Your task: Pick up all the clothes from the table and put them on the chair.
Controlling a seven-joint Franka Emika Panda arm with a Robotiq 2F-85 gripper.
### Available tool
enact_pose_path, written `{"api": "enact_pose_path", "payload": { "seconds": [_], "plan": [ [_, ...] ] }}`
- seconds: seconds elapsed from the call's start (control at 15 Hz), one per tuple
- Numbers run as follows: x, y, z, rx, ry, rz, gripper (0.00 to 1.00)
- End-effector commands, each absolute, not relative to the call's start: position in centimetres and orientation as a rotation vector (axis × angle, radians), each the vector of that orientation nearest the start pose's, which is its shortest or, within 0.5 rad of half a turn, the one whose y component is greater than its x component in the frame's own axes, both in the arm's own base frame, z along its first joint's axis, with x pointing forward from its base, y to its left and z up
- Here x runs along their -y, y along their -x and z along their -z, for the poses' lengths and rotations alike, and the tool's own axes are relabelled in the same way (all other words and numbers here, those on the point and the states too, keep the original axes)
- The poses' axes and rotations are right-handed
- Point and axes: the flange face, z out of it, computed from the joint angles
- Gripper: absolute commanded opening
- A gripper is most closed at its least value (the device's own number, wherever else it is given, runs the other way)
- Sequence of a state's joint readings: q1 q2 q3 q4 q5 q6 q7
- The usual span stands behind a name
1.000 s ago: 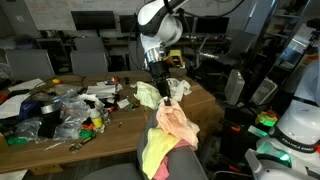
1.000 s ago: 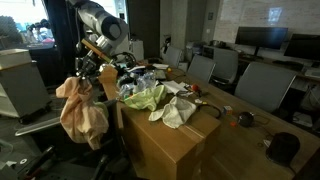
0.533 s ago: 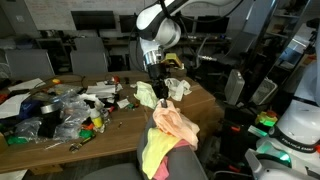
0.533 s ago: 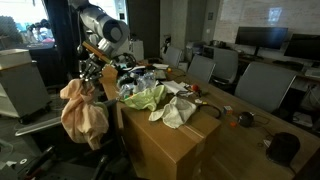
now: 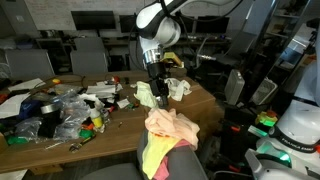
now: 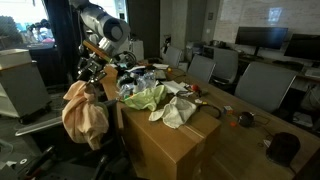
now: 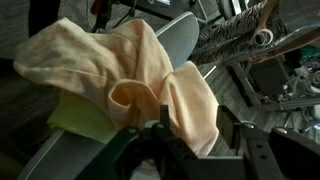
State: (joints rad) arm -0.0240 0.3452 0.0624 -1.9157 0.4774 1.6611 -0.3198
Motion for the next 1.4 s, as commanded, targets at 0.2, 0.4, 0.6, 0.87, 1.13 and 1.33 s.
{"api": "enact_pose_path", "payload": {
  "seconds": [0.2,0.4,0.6,0.87,1.13,1.33],
  "plan": [
    [-1.3,-56.1,-33.1,0.03,2.579,-0.487,1.0],
    [4.4,-56.1,-35.7,-0.135,2.605,-0.357,1.0],
    [10.1,-55.7,-37.9,-0.317,2.613,-0.247,1.0],
    [15.7,-55.4,-38.8,-0.59,2.631,-0.173,1.0],
    [18.7,-56.4,-37.2,-0.881,2.662,-0.137,1.0],
    [20.5,-56.9,-34.5,-1.097,2.676,-0.138,1.0]
  ]
}}
